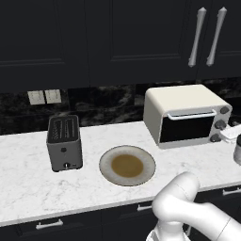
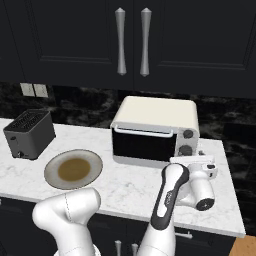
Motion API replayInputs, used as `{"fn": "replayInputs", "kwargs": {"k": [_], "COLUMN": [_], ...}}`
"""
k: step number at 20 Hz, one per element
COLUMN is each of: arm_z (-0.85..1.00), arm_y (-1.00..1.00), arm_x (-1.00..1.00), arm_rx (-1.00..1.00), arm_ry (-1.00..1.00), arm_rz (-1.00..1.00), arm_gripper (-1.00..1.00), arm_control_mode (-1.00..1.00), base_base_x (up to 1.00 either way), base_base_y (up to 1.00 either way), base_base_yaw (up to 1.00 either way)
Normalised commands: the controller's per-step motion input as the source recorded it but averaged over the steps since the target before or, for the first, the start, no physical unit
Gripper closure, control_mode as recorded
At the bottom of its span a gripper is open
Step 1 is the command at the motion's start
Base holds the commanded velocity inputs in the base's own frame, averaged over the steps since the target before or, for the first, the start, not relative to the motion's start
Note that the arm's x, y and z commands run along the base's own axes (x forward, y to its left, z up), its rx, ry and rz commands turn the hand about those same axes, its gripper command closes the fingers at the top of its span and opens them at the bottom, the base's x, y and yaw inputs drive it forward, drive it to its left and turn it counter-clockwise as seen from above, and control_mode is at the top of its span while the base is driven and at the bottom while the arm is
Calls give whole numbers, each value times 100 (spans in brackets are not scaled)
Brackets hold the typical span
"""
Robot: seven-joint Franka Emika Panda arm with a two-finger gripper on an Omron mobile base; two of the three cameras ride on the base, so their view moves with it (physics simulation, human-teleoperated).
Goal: Pick up the kebab skewer and baguette bread, and place them inside the toaster oven. Close the toaster oven door and start by setting the timer.
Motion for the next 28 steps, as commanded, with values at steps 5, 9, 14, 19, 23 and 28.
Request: {"fn": "replayInputs", "kwargs": {"k": [5, 9, 14, 19, 23, 28], "arm_z": [-41, -21, -4, 0, -2, 0], "arm_y": [-16, -1, 5, 25, 19, 11], "arm_x": [0, 0, 0, 0, 0, 0], "arm_rx": [9, 4, 0, 0, 0, 0], "arm_ry": [1, 1, 0, 2, 5, 2], "arm_rz": [9, 3, -3, -18, -13, -2], "arm_gripper": [-100, -100, -100, -100, -100, -100], "arm_control_mode": [-100, -100, -100, -100, -100, -100], "base_base_x": [0, 0, 0, 0, 0, 0], "base_base_y": [0, 0, 0, 0, 0, 0], "base_base_yaw": [0, 0, 0, 0, 0, 0]}}
